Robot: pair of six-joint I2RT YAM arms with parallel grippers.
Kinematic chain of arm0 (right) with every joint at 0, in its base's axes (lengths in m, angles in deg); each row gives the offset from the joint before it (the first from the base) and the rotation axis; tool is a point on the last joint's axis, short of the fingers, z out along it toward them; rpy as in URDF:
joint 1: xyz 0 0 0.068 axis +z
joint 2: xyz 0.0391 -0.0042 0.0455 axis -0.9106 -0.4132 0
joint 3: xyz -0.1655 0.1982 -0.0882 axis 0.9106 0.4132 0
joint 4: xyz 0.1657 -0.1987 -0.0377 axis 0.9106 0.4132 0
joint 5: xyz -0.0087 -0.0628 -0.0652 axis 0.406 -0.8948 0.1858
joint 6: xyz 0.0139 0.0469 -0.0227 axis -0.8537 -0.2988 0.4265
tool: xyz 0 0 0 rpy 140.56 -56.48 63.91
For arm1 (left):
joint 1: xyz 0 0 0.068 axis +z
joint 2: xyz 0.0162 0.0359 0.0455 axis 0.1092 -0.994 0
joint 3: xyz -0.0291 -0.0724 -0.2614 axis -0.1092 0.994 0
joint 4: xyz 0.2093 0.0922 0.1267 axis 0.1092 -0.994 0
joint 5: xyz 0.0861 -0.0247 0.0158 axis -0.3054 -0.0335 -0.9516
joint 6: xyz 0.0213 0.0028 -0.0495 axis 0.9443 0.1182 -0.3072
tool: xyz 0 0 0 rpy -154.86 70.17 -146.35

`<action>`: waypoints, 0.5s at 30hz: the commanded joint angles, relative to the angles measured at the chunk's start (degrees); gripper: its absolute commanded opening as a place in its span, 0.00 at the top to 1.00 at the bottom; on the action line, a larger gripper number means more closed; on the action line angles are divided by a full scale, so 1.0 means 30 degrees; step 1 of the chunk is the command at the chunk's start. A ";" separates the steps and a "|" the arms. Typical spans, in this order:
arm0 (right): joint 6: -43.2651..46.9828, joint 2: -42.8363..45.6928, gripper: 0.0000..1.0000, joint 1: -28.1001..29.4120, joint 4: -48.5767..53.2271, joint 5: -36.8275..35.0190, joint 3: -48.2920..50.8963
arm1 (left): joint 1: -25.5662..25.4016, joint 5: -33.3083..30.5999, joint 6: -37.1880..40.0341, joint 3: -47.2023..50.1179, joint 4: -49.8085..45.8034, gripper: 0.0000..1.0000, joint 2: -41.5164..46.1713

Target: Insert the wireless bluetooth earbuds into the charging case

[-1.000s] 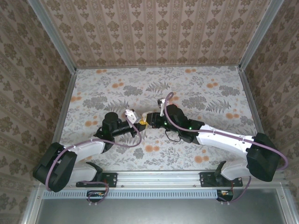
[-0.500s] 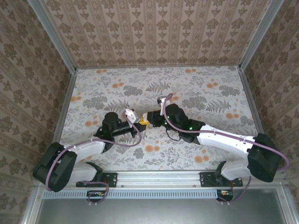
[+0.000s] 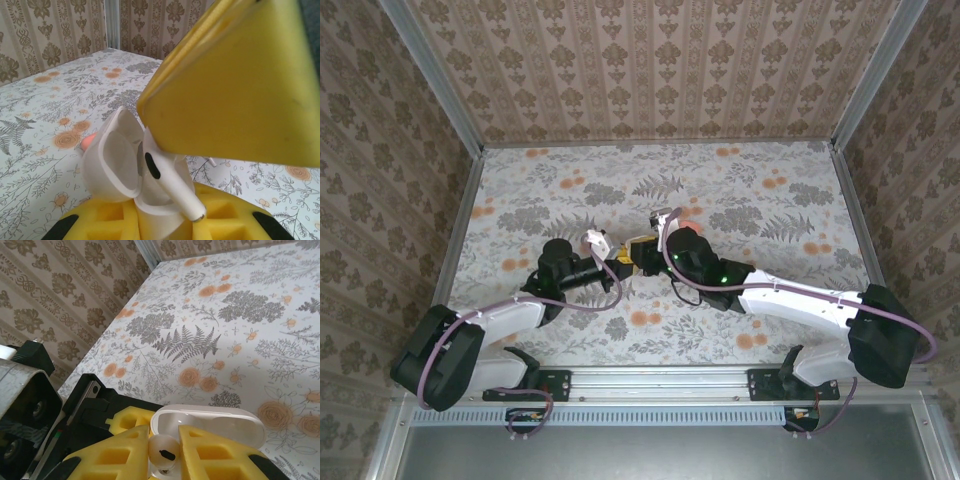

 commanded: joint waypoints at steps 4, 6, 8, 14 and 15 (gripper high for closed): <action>0.0940 -0.0084 0.79 0.0207 -0.0847 -0.1342 0.0267 | -0.0143 0.0529 -0.0520 -0.0633 0.0754 0.93 -0.0020; 0.1128 0.0027 0.79 0.0211 -0.1152 -0.1511 0.0399 | -0.0143 0.0553 -0.0567 -0.0604 0.0721 0.93 -0.0049; 0.1477 0.0180 0.79 0.0211 -0.1426 -0.1630 0.0524 | -0.0143 0.0553 -0.0668 -0.0582 0.0750 0.93 -0.0082; 0.2374 0.0256 0.78 0.0229 -0.2385 -0.1782 0.0906 | -0.0143 0.0683 -0.1103 -0.0703 0.0823 0.93 -0.0133; 0.2489 0.0249 0.78 0.0207 -0.2490 -0.1773 0.0964 | -0.0143 0.0718 -0.1151 -0.0720 0.0833 0.93 -0.0137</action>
